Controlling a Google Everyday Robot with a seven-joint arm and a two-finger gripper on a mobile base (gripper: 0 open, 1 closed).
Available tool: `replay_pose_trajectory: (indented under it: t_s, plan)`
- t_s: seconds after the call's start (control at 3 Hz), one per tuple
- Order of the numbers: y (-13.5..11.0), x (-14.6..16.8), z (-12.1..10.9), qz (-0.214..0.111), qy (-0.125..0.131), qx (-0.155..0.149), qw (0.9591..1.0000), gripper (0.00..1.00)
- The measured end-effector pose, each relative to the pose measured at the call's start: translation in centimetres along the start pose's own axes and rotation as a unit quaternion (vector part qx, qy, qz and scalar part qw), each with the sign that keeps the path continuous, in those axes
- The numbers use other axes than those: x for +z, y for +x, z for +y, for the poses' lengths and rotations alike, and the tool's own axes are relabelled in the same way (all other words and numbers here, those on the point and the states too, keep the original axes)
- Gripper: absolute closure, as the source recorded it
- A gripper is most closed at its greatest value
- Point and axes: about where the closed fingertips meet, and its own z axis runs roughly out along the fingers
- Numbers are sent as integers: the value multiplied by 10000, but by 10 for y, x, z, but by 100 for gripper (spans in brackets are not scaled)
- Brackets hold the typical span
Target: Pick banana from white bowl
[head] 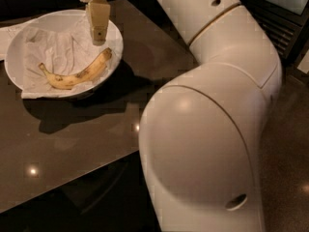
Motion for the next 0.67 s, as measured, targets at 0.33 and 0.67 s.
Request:
replay_pose_trajectory:
  t_s: [0.33, 0.67]
  plan:
    - [-1, 22, 1, 9, -230, 39, 9997, 42]
    - [-4, 43, 4, 51, -432, 38, 9990, 57]
